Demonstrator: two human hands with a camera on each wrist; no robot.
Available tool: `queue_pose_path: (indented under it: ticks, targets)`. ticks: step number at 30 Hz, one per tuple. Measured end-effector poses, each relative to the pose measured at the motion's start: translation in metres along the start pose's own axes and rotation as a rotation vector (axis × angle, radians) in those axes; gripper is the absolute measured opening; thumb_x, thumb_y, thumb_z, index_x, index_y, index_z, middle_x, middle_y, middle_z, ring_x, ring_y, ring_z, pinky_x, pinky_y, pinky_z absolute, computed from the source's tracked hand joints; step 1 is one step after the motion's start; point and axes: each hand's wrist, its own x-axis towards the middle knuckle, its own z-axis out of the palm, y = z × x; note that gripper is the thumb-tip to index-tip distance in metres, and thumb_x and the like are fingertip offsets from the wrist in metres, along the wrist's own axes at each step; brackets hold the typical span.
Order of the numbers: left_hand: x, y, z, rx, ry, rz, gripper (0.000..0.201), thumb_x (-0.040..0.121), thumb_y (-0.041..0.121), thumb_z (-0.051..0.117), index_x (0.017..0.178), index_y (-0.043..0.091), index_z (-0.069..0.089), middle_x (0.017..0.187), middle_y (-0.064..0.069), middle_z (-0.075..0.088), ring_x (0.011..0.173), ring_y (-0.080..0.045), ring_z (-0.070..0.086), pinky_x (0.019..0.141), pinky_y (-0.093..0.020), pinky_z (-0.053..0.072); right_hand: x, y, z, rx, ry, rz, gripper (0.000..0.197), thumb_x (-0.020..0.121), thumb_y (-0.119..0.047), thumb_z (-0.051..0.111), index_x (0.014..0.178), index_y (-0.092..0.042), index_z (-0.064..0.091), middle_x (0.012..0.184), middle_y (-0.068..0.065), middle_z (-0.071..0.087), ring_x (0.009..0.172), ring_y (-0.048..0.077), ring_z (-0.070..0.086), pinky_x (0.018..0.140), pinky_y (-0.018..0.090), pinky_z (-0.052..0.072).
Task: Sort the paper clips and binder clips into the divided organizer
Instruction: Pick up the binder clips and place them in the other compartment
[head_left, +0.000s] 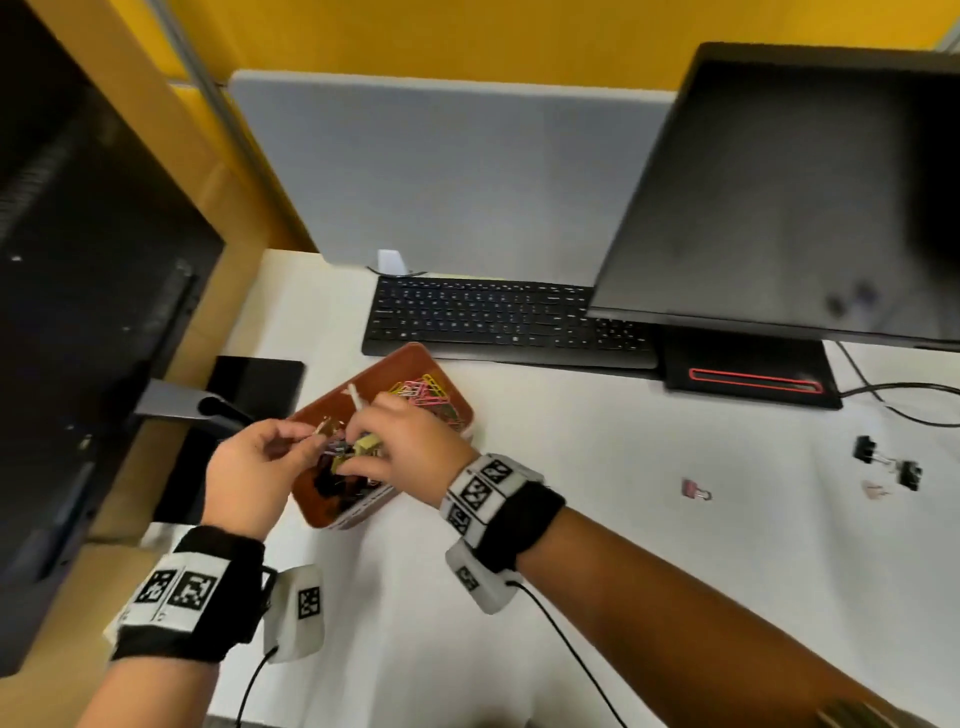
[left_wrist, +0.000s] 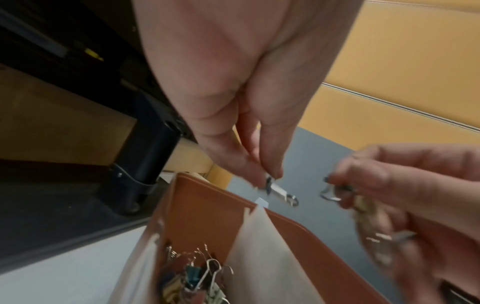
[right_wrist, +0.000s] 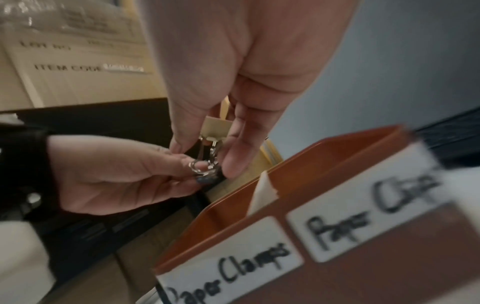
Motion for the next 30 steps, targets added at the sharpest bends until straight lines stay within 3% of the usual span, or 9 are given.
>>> queue_pose_path:
  ticks: [2, 4, 6, 10, 13, 17, 21, 25, 30]
  targets:
    - [0.005, -0.007, -0.009, 0.002, -0.062, -0.02, 0.025, 0.092, 0.026, 0.053, 0.092, 0.006, 0.068, 0.065, -0.004, 0.065, 0.047, -0.007, 0.053, 0.045, -0.01, 0.043, 0.017, -0.013, 0.02, 0.005, -0.061, 0.02, 0.039, 0.079, -0.031, 0.07, 0.112, -0.015, 0.057, 0.112, 0.008, 0.05, 0.096, 0.024, 0.054, 0.091, 0.045, 0.048]
    - [0.006, -0.01, -0.015, -0.1, -0.124, -0.043, 0.035, 0.095, 0.038, 0.043, 0.099, 0.014, 0.068, 0.083, -0.004, 0.072, 0.071, -0.015, 0.067, 0.071, -0.031, 0.057, 0.02, -0.017, 0.028, 0.035, -0.079, 0.043, 0.049, 0.081, -0.037, 0.067, 0.124, -0.02, 0.05, 0.123, 0.006, 0.046, 0.099, 0.023, 0.053, 0.093, 0.044, 0.048]
    - [0.002, -0.007, -0.017, -0.173, -0.135, -0.007, 0.031, 0.097, 0.037, 0.04, 0.103, 0.022, 0.066, 0.098, -0.001, 0.071, 0.093, -0.014, 0.067, 0.087, -0.041, 0.054, 0.009, -0.013, 0.023, 0.036, -0.035, 0.051, 0.047, 0.084, -0.041, 0.062, 0.125, -0.023, 0.049, 0.126, 0.001, 0.044, 0.096, 0.017, 0.054, 0.09, 0.041, 0.051]
    - [-0.02, 0.022, 0.008, -0.089, -0.161, 0.186, 0.018, 0.095, 0.03, 0.046, 0.092, 0.028, 0.064, 0.091, 0.006, 0.069, 0.082, -0.009, 0.066, 0.077, -0.034, 0.055, -0.046, 0.025, -0.011, -0.052, 0.065, 0.104, 0.03, 0.088, -0.038, 0.057, 0.115, -0.025, 0.056, 0.121, -0.007, 0.051, 0.085, 0.011, 0.058, 0.082, 0.037, 0.054]
    - [-0.037, 0.043, 0.062, -0.04, -0.311, 0.329, 0.012, 0.091, 0.021, 0.055, 0.096, 0.026, 0.065, 0.097, 0.009, 0.066, 0.086, -0.005, 0.062, 0.078, -0.025, 0.051, -0.11, 0.075, -0.045, -0.127, 0.2, 0.226, 0.022, 0.086, -0.032, 0.06, 0.109, -0.031, 0.059, 0.113, -0.009, 0.053, 0.074, 0.011, 0.059, 0.078, 0.037, 0.053]
    - [-0.066, 0.075, 0.163, -0.013, -0.577, 0.447, 0.02, 0.085, 0.012, 0.062, 0.102, 0.022, 0.063, 0.101, 0.004, 0.061, 0.082, -0.005, 0.06, 0.071, -0.018, 0.05, -0.207, 0.142, -0.094, -0.264, 0.375, 0.484, 0.032, 0.082, -0.021, 0.065, 0.113, -0.026, 0.06, 0.11, -0.003, 0.054, 0.091, 0.009, 0.053, 0.093, 0.041, 0.046]
    - [-0.088, 0.099, 0.257, 0.19, -0.819, 0.558, 0.036, 0.084, 0.018, 0.062, 0.119, 0.024, 0.056, 0.116, 0.002, 0.051, 0.101, -0.012, 0.055, 0.088, -0.021, 0.044, -0.29, 0.191, -0.142, -0.322, 0.511, 0.797, 0.049, 0.08, -0.02, 0.068, 0.126, -0.022, 0.051, 0.123, 0.007, 0.051, 0.115, 0.028, 0.05, 0.104, 0.041, 0.036]
    - [-0.097, 0.103, 0.326, 0.38, -0.873, 0.589, 0.043, 0.081, 0.015, 0.064, 0.122, 0.025, 0.056, 0.123, 0.002, 0.049, 0.113, -0.018, 0.048, 0.099, -0.021, 0.033, -0.329, 0.228, -0.176, -0.341, 0.522, 0.962, 0.058, 0.081, -0.018, 0.064, 0.136, -0.017, 0.042, 0.137, 0.011, 0.042, 0.125, 0.032, 0.041, 0.106, 0.036, 0.03]
    - [-0.103, 0.096, 0.37, 0.429, -0.823, 0.602, 0.032, 0.08, 0.005, 0.062, 0.109, 0.019, 0.065, 0.11, 0.0, 0.055, 0.103, -0.022, 0.052, 0.095, -0.034, 0.045, -0.345, 0.269, -0.193, -0.365, 0.46, 0.959, 0.048, 0.085, -0.017, 0.059, 0.132, -0.018, 0.048, 0.143, 0.009, 0.039, 0.132, 0.03, 0.034, 0.11, 0.035, 0.029]
